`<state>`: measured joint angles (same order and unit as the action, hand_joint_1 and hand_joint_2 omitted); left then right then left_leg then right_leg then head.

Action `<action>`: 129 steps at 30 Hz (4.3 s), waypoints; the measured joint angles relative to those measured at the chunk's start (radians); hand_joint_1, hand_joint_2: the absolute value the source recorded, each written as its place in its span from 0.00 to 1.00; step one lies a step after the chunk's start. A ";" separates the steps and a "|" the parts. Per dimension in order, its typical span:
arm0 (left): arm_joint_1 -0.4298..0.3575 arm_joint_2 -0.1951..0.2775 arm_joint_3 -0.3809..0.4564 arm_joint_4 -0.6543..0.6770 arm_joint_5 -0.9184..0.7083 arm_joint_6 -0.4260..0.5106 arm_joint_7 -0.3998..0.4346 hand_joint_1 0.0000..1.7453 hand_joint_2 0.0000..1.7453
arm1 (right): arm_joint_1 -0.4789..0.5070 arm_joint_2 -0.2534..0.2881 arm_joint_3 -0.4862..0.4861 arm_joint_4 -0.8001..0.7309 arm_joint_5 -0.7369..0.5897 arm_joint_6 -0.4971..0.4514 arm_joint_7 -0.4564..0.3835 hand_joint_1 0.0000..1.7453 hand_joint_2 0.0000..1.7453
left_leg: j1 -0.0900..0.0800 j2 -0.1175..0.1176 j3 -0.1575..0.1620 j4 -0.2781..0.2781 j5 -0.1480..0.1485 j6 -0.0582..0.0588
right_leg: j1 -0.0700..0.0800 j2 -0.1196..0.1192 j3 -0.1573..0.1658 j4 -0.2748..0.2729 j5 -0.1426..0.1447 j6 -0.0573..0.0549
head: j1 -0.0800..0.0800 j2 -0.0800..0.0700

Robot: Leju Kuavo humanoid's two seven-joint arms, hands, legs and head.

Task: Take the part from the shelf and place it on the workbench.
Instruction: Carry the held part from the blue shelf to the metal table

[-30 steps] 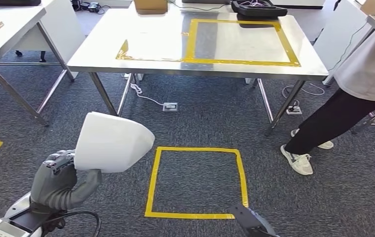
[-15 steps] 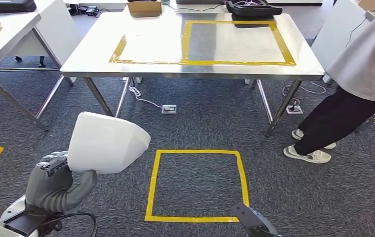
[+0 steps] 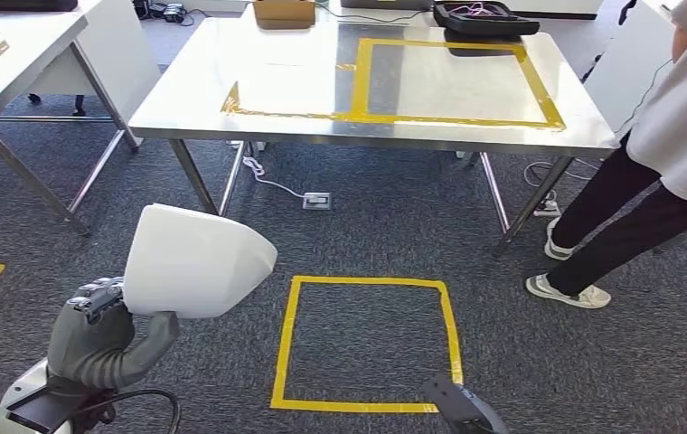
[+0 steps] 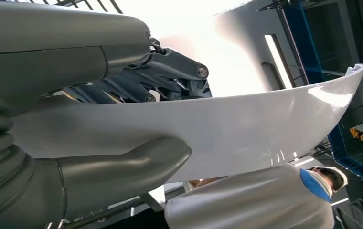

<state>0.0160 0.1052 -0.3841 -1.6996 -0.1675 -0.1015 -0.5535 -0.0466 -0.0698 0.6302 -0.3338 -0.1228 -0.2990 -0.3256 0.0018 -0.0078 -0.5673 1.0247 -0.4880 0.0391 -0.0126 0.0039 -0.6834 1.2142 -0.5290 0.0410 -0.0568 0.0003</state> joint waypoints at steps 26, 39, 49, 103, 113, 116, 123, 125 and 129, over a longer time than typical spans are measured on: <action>0.027 0.000 0.013 -0.010 0.000 0.000 0.000 1.00 1.00 | 0.012 -0.003 0.001 0.000 -0.001 -0.003 -0.002 0.00 0.00 | 0.008 0.002 -0.016 -0.001 0.013 -0.007 | -0.002 0.000 0.044 -0.011 -0.068 0.012 | -0.001 0.000; 0.031 -0.007 0.013 -0.011 -0.015 -0.001 0.006 1.00 1.00 | 0.039 -0.004 0.001 0.000 -0.026 -0.013 -0.032 0.00 0.00 | 0.001 0.000 0.006 0.041 -0.051 -0.049 | 0.001 -0.001 0.107 -0.207 0.060 -0.036 | -0.003 0.000; 0.036 -0.008 0.030 -0.012 -0.015 -0.001 0.021 1.00 1.00 | 0.033 -0.004 0.007 -0.001 -0.016 -0.006 -0.002 0.00 0.00 | 0.004 0.003 -0.036 0.022 0.030 -0.048 | 0.004 0.003 0.157 -0.205 0.015 -0.026 | -0.004 0.000; 0.043 -0.028 0.040 -0.026 -0.022 -0.010 0.039 1.00 1.00 | 0.012 -0.005 0.015 -0.002 -0.027 -0.002 -0.003 0.00 0.00 | 0.002 0.003 -0.036 0.154 -0.116 -0.059 | 0.004 0.000 0.106 -0.200 0.056 -0.048 | -0.002 0.000; 0.051 -0.028 0.040 -0.038 -0.030 -0.009 0.040 1.00 1.00 | 0.011 -0.005 0.015 -0.002 -0.018 0.005 -0.003 0.00 0.00 | -0.004 0.000 -0.027 0.012 0.017 -0.034 | 0.010 0.005 0.155 -0.197 0.007 -0.025 | -0.001 0.000; 0.054 -0.029 0.041 -0.046 -0.033 -0.009 0.040 1.00 1.00 | 0.010 -0.006 0.015 -0.002 -0.018 0.007 -0.004 0.00 0.00 | 0.001 0.000 -0.019 0.001 0.016 -0.017 | 0.008 0.003 0.147 -0.170 -0.012 -0.007 | 0.000 0.000; 0.059 -0.029 0.041 -0.040 -0.033 -0.008 0.040 1.00 1.00 | 0.017 -0.008 0.016 -0.002 -0.024 0.006 -0.004 0.00 0.00 | 0.004 0.002 0.008 -0.003 -0.006 -0.008 | 0.000 0.001 0.003 0.022 -0.023 0.013 | 0.000 0.000; 0.058 -0.029 0.041 -0.037 -0.033 -0.008 0.039 1.00 1.00 | 0.017 -0.009 0.016 -0.002 -0.027 0.005 -0.004 0.00 0.00 | 0.003 0.001 0.020 -0.001 -0.017 -0.017 | 0.000 -0.001 0.059 -0.116 0.049 0.009 | 0.000 0.000; 0.057 -0.029 0.041 -0.035 -0.033 -0.008 0.039 1.00 1.00 | 0.019 -0.009 0.016 -0.002 -0.028 0.003 -0.005 0.00 0.00 | 0.000 0.001 0.026 -0.005 -0.029 -0.040 | 0.005 0.000 0.091 -0.190 0.058 -0.017 | -0.001 0.000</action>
<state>0.0730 0.0759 -0.3429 -1.7343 -0.2007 -0.1099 -0.5149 -0.0273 -0.0790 0.6458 -0.3353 -0.1509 -0.2957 -0.3302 0.0013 -0.0069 -0.5418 1.0201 -0.5173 -0.0009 -0.0080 0.0044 -0.5921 1.0247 -0.4713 0.0235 -0.0582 0.0000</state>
